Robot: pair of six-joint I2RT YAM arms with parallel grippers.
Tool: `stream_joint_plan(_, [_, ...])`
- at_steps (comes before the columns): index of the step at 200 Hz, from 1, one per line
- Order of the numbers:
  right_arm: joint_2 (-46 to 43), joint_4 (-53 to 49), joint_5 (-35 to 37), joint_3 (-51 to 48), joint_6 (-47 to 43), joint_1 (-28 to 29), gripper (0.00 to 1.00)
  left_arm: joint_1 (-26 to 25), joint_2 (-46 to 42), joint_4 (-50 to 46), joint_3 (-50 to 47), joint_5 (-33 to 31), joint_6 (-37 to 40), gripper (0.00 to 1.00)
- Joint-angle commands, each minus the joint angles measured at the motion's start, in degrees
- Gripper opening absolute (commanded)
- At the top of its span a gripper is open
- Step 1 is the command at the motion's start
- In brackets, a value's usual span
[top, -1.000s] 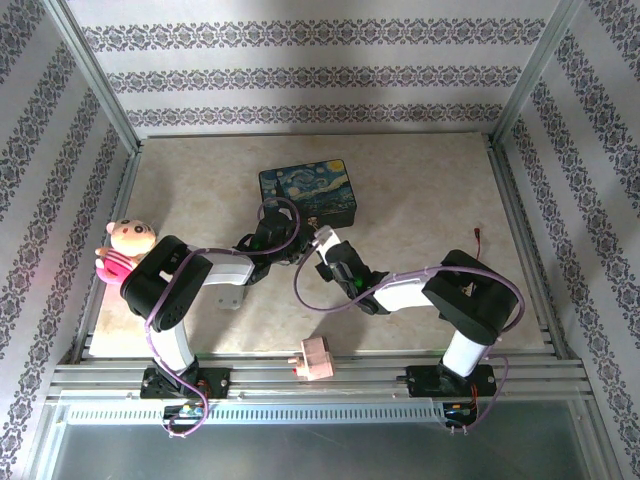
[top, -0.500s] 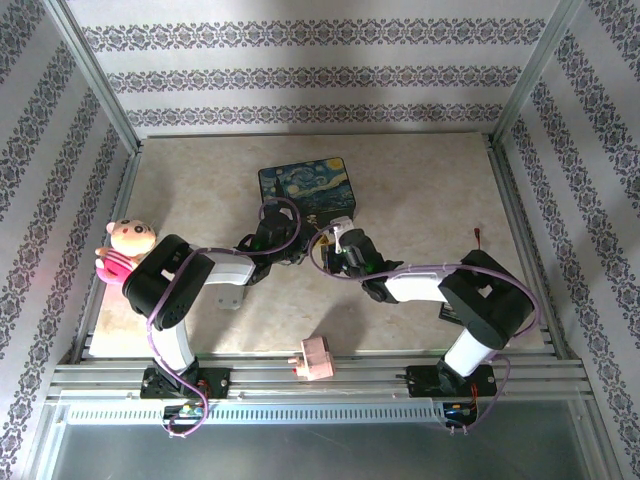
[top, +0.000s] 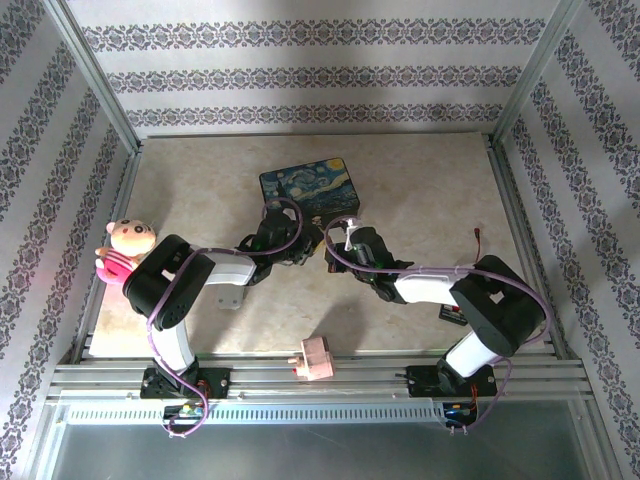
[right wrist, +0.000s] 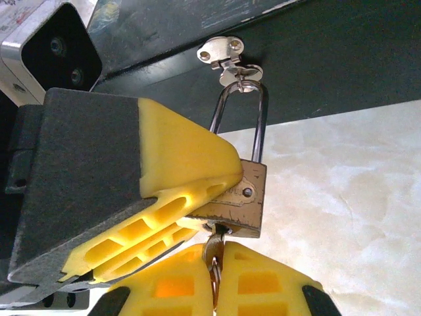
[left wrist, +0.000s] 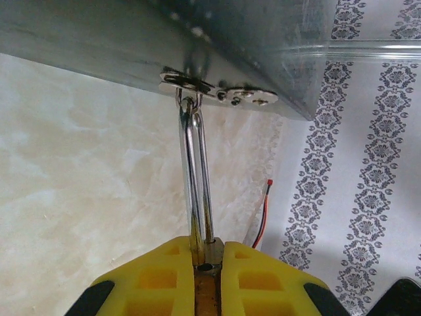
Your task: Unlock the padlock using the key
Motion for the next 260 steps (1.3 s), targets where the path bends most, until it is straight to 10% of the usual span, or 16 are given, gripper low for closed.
stream_joint_plan(1, [-3.3, 3.4, 4.1, -1.1, 4.1, -2.8, 0.00, -0.4, 0.9, -3.2, -1.0, 1.2, 0.4, 0.04])
stream_joint_plan(260, [-11.0, -1.4, -5.9, -5.3, 13.6, -7.7, 0.37, -0.4, 1.3, -0.9, -4.3, 2.1, 1.9, 0.06])
